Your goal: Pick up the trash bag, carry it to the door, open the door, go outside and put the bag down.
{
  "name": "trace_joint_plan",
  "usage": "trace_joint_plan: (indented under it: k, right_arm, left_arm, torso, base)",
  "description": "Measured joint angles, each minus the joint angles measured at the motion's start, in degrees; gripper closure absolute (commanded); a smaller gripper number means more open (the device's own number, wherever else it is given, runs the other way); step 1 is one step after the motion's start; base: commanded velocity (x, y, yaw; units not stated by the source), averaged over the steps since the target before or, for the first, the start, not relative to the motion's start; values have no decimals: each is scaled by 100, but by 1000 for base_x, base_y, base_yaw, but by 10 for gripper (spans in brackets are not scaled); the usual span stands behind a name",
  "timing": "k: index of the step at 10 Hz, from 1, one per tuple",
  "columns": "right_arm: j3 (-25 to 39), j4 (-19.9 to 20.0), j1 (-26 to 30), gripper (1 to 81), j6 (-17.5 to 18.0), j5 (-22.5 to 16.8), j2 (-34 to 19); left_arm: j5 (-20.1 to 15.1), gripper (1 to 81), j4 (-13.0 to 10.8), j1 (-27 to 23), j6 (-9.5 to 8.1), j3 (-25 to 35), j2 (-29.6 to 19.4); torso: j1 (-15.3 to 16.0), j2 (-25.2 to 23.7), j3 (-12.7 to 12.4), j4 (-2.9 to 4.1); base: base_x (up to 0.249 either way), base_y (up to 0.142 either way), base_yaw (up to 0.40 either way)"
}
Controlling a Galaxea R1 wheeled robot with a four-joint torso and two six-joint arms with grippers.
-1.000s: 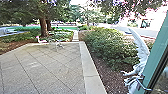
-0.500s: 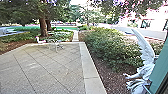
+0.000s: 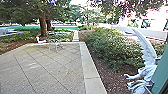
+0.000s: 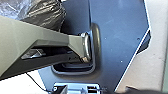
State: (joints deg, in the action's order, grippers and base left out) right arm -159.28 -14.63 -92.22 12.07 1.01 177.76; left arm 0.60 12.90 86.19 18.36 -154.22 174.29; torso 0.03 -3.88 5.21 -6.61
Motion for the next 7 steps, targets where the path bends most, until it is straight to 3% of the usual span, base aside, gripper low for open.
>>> trace_joint_plan:
  k: [1,2,7]
  right_arm:
    - [0,0,-2,10,-2,-5,2]
    - [0,0,5,10,-2,-2,2]
    - [-1,0,2,10,-4,-5,-1]
  left_arm:
    - [0,811,0,2,0,0,0]
    - [15,811,0,0,-1,0,13]
    - [11,811,0,-11,-4,-99,165]
  torso:
    - [0,0,0,109]
    - [-2,-2,15,286]
    - [-2,0,123,1267]
  base:
    - [0,0,0]
    - [0,0,0]
    - [0,0,0]
